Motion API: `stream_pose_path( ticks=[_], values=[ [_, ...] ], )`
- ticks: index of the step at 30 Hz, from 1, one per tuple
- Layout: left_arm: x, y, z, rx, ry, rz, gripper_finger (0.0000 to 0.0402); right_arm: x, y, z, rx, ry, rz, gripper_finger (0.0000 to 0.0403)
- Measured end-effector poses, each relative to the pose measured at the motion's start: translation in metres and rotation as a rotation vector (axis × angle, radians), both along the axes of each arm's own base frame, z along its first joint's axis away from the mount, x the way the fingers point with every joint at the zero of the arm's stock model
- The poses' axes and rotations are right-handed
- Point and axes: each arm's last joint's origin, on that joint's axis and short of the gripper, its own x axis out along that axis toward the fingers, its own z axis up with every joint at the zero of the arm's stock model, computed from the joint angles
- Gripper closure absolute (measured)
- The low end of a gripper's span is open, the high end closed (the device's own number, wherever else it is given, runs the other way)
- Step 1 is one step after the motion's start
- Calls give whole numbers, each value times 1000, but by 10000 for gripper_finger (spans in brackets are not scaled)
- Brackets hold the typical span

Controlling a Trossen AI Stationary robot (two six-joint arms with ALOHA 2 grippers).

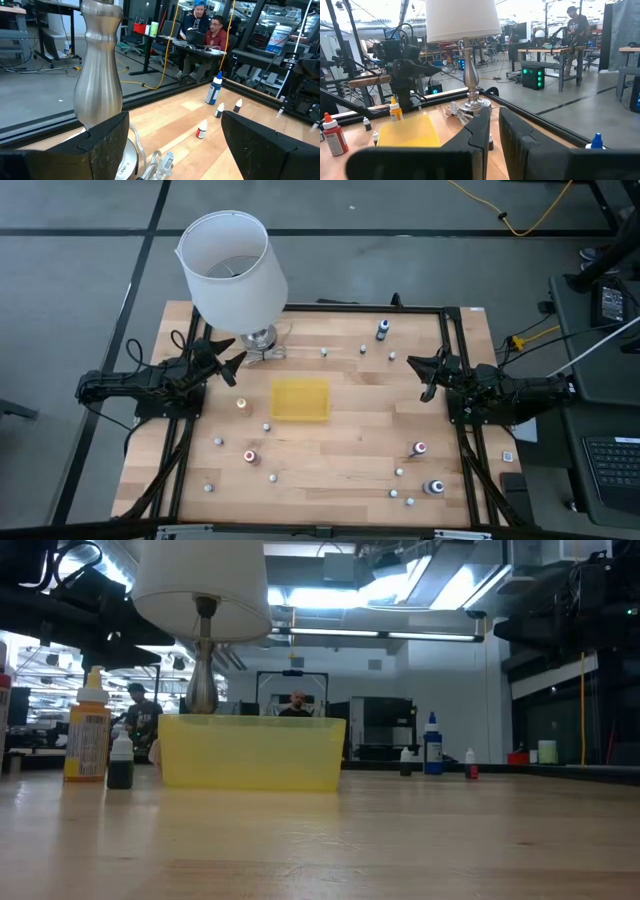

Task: Pick & Place food coloring
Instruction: Put the red food coloring bottle into the yellow bin

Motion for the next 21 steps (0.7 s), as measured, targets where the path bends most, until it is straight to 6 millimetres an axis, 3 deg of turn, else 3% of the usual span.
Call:
stream_pose_path(
  ticks=[11,21],
  values=[
    [0,0,0,0,0,0,91,0,0,2,28,-7,4,349],
    [0,0,0,0,0,0,90,-3,0,45,83,23,7,245]
  ],
)
